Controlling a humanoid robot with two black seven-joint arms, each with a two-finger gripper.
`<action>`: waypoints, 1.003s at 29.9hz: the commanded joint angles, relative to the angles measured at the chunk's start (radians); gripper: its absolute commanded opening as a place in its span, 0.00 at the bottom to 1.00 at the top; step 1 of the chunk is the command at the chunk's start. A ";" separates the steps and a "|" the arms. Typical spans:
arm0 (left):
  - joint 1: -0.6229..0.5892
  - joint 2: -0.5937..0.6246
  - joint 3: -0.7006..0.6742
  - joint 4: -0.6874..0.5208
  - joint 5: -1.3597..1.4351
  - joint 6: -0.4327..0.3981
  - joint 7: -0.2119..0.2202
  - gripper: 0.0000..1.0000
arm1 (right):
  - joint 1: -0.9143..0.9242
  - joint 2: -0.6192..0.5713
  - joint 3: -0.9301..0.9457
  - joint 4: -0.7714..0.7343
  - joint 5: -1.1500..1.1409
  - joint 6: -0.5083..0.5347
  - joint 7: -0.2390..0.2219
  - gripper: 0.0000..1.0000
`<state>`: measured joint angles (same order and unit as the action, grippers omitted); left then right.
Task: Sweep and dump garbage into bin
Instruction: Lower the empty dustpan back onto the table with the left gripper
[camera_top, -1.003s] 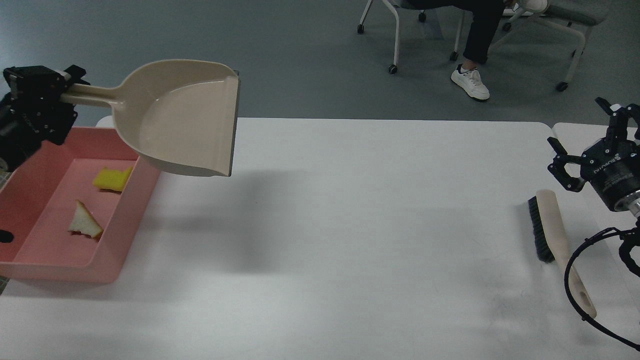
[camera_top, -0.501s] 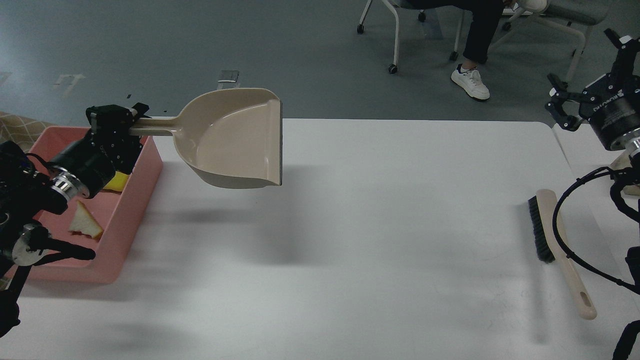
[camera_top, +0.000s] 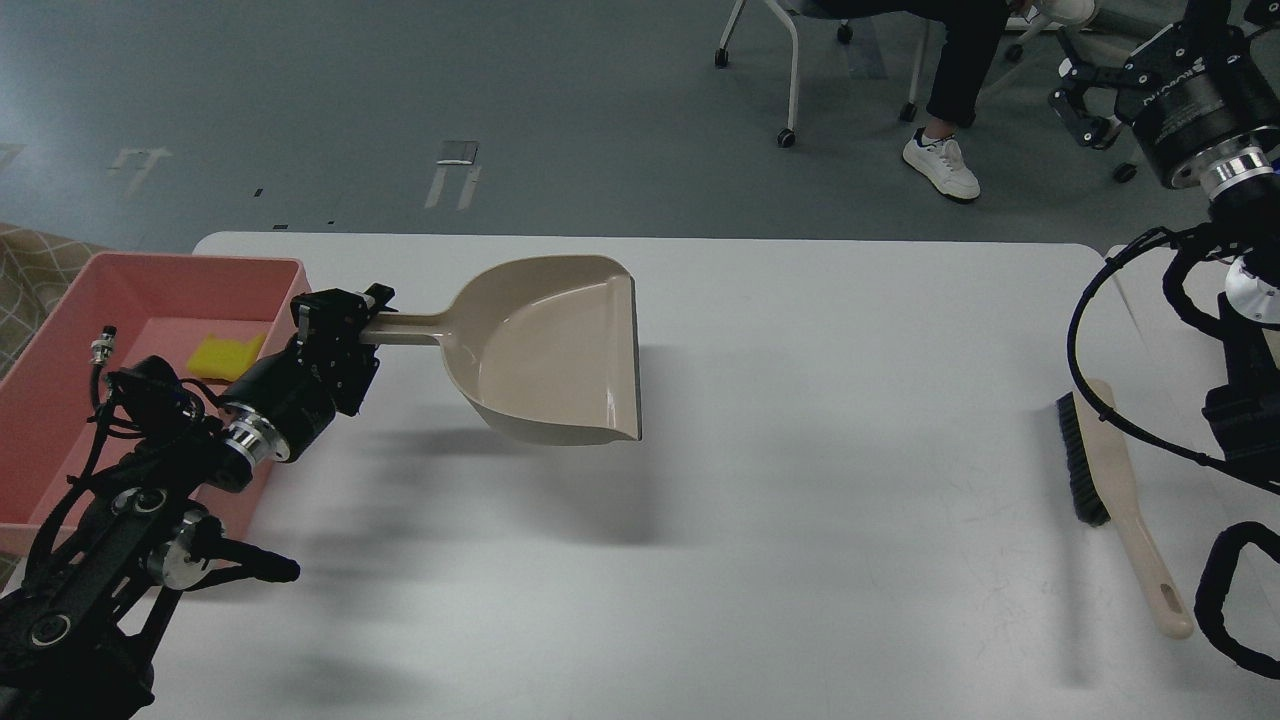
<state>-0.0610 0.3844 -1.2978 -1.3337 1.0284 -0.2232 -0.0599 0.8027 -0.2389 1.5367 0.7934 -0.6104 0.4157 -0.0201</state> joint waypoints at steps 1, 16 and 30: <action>0.009 -0.022 0.037 -0.001 0.051 0.025 -0.017 0.00 | 0.036 0.003 -0.003 -0.025 0.000 0.000 0.002 1.00; 0.013 -0.131 0.081 -0.002 0.186 0.143 -0.041 0.00 | 0.041 -0.014 -0.007 -0.036 0.003 0.000 0.002 1.00; 0.050 -0.200 0.081 0.004 0.246 0.163 -0.061 0.00 | 0.041 -0.014 -0.007 -0.036 0.005 0.000 0.000 1.00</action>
<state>-0.0113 0.1906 -1.2164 -1.3311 1.2700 -0.0689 -0.1184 0.8450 -0.2534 1.5294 0.7578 -0.6064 0.4156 -0.0199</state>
